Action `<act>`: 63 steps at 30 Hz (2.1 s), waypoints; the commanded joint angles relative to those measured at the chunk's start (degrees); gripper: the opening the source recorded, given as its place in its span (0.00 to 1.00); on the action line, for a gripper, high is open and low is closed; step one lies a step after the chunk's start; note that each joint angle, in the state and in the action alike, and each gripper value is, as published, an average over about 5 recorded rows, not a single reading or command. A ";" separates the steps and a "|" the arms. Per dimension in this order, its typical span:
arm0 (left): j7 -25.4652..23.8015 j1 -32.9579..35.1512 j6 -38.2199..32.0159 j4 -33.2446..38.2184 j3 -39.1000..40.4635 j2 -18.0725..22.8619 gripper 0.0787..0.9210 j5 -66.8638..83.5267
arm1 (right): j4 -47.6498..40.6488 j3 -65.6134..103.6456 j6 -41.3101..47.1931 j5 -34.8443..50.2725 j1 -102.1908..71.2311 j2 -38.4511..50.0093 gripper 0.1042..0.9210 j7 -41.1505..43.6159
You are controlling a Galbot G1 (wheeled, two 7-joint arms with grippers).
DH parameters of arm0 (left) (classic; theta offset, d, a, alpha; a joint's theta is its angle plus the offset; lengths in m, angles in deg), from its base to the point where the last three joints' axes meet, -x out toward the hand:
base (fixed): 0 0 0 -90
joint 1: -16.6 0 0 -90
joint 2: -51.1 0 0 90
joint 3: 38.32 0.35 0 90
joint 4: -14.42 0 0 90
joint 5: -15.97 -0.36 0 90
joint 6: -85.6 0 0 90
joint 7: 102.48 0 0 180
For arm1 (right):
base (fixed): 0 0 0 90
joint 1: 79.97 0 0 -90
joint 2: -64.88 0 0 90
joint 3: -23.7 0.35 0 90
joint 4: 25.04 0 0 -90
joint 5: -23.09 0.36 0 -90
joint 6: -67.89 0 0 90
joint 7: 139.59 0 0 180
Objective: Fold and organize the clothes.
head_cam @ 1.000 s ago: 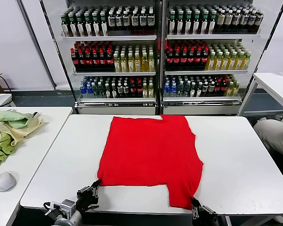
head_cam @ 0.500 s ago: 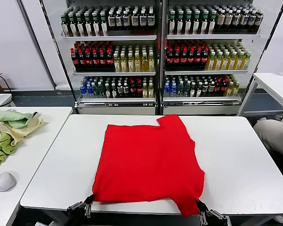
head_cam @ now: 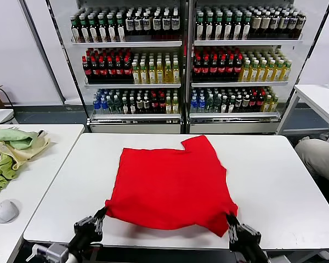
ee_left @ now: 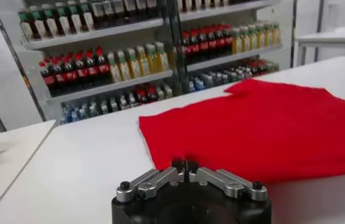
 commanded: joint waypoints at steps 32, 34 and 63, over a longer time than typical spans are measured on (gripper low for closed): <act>-2.19 -23.49 2.77 -21.91 6.69 1.77 0.16 -0.88 | -16.22 -6.74 12.45 -1.37 21.18 -4.53 0.34 -5.52; -2.03 -21.70 2.52 -19.64 4.86 0.54 0.23 -0.45 | -13.93 -5.08 12.45 -0.67 18.41 -2.93 0.40 -5.18; 0.53 -18.15 7.99 -18.14 4.11 1.92 0.72 13.24 | -13.80 -4.50 8.17 4.59 9.01 -6.47 0.68 -7.47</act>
